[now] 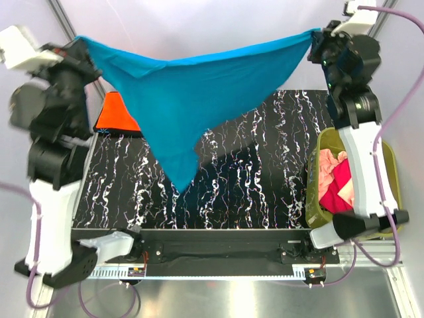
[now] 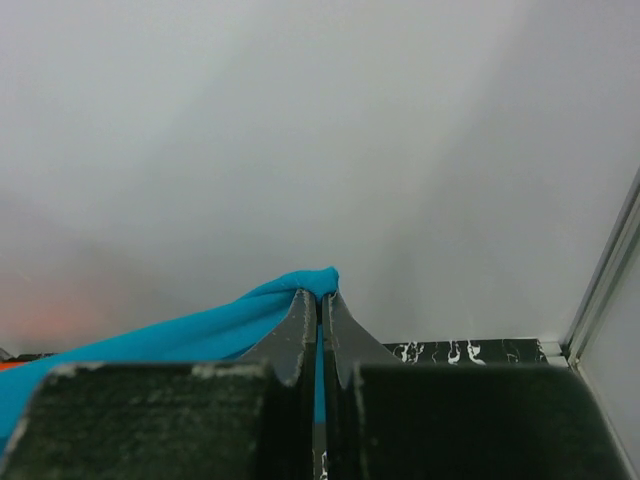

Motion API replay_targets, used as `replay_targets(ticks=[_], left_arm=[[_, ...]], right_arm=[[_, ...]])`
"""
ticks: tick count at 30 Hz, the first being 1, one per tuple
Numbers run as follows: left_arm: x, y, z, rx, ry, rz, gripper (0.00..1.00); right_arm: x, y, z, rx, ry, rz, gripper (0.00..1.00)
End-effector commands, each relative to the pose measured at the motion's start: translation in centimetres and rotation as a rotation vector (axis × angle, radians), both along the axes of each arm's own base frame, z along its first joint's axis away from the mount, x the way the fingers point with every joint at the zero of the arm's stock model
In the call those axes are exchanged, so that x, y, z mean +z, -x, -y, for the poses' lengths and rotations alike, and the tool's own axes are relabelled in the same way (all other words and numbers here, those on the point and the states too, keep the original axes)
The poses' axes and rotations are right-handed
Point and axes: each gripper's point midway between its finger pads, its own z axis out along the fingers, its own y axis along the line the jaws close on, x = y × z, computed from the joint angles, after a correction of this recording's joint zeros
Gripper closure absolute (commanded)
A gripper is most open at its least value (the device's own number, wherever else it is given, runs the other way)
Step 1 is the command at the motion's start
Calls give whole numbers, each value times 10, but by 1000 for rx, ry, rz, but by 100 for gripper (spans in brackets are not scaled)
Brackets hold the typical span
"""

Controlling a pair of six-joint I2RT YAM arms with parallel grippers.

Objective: Fold and stack the t-shirts
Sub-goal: Flatten the tshirt out

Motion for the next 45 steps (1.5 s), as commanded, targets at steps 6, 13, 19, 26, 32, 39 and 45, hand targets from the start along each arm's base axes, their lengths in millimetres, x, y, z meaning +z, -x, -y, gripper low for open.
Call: replay_targets(ticks=[6, 13, 19, 26, 32, 39, 45], left_arm=[[15, 109, -40, -14, 152, 122, 100], [24, 186, -59, -73, 193, 209, 100], [42, 217, -53, -170, 203, 270, 100], [8, 150, -23, -189, 134, 123, 100], [-101, 43, 12, -174, 105, -106, 100], [-277, -73, 42, -90, -20, -500, 100], [-414, -158, 37, 18, -99, -855, 100]], right_arm=[[50, 97, 18, 13, -53, 159, 100], [62, 174, 22, 77, -127, 202, 100], [63, 214, 20, 136, -177, 215, 100], [12, 175, 10, 140, -163, 83, 100], [-103, 96, -13, 161, -149, -130, 100], [-268, 6, -21, 97, -76, -404, 100], [-365, -74, -28, 57, 13, -578, 100]])
